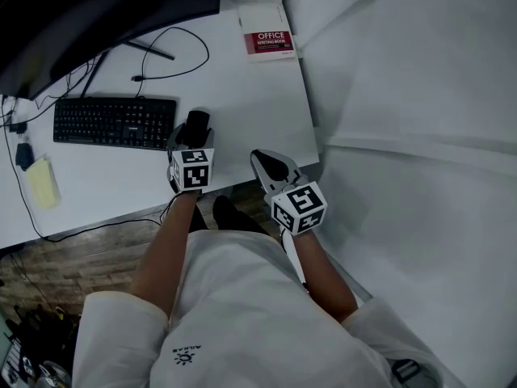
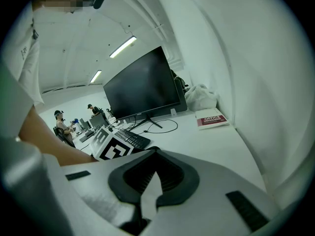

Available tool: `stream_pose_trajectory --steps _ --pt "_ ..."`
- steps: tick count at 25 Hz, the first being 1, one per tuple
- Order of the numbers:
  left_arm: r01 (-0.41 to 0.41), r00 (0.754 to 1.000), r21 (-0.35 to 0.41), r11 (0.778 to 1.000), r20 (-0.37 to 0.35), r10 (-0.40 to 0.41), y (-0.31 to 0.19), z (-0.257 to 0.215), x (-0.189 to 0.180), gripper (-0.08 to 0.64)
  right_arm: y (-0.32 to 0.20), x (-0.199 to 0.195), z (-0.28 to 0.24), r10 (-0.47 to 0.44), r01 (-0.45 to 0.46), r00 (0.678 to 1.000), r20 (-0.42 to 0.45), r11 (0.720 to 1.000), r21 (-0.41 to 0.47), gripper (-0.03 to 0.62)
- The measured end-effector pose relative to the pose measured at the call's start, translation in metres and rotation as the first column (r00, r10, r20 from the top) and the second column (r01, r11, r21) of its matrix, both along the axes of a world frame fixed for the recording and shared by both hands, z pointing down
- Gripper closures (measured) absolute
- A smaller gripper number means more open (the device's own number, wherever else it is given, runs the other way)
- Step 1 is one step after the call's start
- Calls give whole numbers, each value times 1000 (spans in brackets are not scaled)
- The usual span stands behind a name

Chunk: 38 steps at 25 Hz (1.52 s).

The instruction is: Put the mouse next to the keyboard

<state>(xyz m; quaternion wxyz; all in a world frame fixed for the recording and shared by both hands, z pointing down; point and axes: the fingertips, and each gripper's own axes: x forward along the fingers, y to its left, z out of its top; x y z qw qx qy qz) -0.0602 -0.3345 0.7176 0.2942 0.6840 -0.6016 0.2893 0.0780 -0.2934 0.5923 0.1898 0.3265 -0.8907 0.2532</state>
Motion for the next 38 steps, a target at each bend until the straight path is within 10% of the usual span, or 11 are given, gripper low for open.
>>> stream_pose_trajectory --steps 20,38 --pt "-50 999 -25 998 -1 50 0 3 3 227 1 12 -10 41 -41 999 15 999 19 574" --pt "-94 991 113 989 -85 104 28 -81 -12 273 11 -14 -40 37 -41 998 42 994 100 574"
